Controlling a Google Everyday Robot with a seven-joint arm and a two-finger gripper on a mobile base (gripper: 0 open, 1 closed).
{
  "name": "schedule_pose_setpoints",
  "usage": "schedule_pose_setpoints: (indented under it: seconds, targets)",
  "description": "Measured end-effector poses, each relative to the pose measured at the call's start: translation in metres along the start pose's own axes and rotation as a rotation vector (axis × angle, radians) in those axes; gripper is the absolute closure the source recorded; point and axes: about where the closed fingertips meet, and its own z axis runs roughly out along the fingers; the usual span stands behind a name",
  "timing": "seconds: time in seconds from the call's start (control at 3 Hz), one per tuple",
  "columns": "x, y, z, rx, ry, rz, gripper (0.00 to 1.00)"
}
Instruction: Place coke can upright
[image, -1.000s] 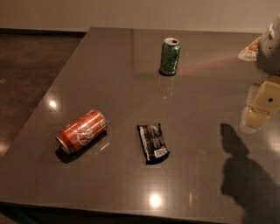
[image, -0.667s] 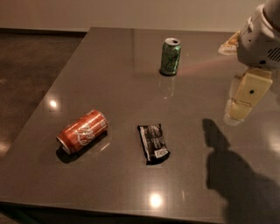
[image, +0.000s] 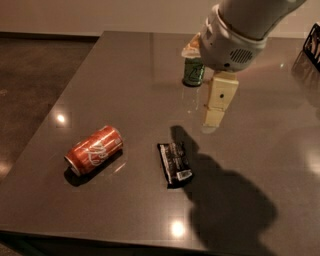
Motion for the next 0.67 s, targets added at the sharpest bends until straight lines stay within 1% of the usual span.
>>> schedule_pose_setpoints:
  seconds: [0.33,0.67]
  targets:
    - [-0.050,0.002,0.030,-0.045,-0.036,-0.165,0.00]
    - [-0.088,0.014,0.057,-0.100,-0.041,-0.303,0.00]
